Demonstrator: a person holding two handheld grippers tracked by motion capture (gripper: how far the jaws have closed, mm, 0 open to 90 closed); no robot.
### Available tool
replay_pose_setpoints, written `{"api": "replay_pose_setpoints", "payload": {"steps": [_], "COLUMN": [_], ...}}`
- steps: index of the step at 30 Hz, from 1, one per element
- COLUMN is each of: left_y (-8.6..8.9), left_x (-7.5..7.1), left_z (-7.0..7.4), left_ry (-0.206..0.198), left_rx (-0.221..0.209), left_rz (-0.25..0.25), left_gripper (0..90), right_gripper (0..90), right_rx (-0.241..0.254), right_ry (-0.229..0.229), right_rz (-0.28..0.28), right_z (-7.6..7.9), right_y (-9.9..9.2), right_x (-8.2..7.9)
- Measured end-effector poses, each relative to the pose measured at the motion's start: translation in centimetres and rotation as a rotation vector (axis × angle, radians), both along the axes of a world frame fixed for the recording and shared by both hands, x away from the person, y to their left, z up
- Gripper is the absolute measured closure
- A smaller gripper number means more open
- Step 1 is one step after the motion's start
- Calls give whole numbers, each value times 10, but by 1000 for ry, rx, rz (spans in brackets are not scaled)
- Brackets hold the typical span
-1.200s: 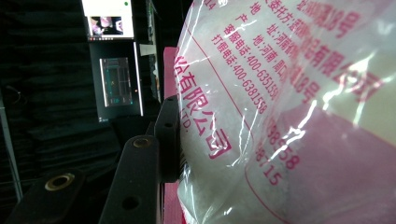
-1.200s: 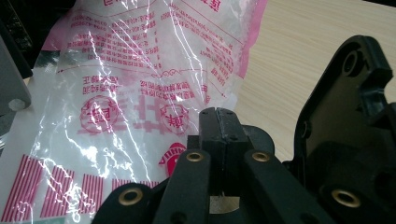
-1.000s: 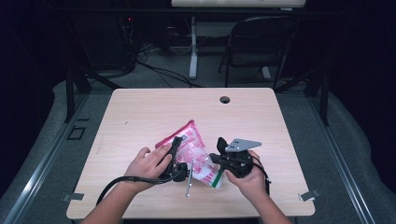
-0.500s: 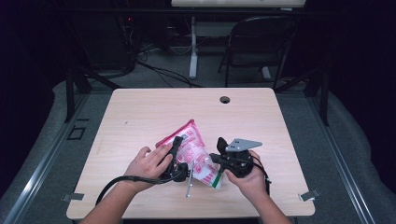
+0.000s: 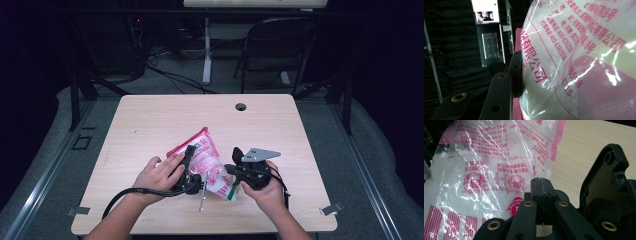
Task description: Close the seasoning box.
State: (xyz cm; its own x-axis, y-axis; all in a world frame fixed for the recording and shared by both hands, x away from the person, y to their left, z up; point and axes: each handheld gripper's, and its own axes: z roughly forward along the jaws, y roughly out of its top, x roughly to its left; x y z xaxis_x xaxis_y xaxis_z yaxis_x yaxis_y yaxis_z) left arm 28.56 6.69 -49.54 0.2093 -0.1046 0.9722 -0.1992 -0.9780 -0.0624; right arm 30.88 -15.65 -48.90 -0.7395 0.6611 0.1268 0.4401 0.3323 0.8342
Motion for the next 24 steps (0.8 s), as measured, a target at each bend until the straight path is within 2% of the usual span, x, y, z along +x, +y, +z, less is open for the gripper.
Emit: {"api": "replay_pose_setpoints", "payload": {"steps": [2,10,24], "left_y": [0,-1,0], "left_x": [0,0,0], "left_z": [0,2,3], "left_ry": [9,-5,4], "left_rx": [-7,3,-1], "left_rz": [3,-1,5], "left_gripper": [656,660,663], "right_gripper": [900,900,900], "right_rx": [-1,0,-2], "right_ry": [-1,-2,-2], "right_rz": [1,2,0], "right_z": [0,0,-1], "right_y": [0,1,3], "right_x": [0,0,0]}}
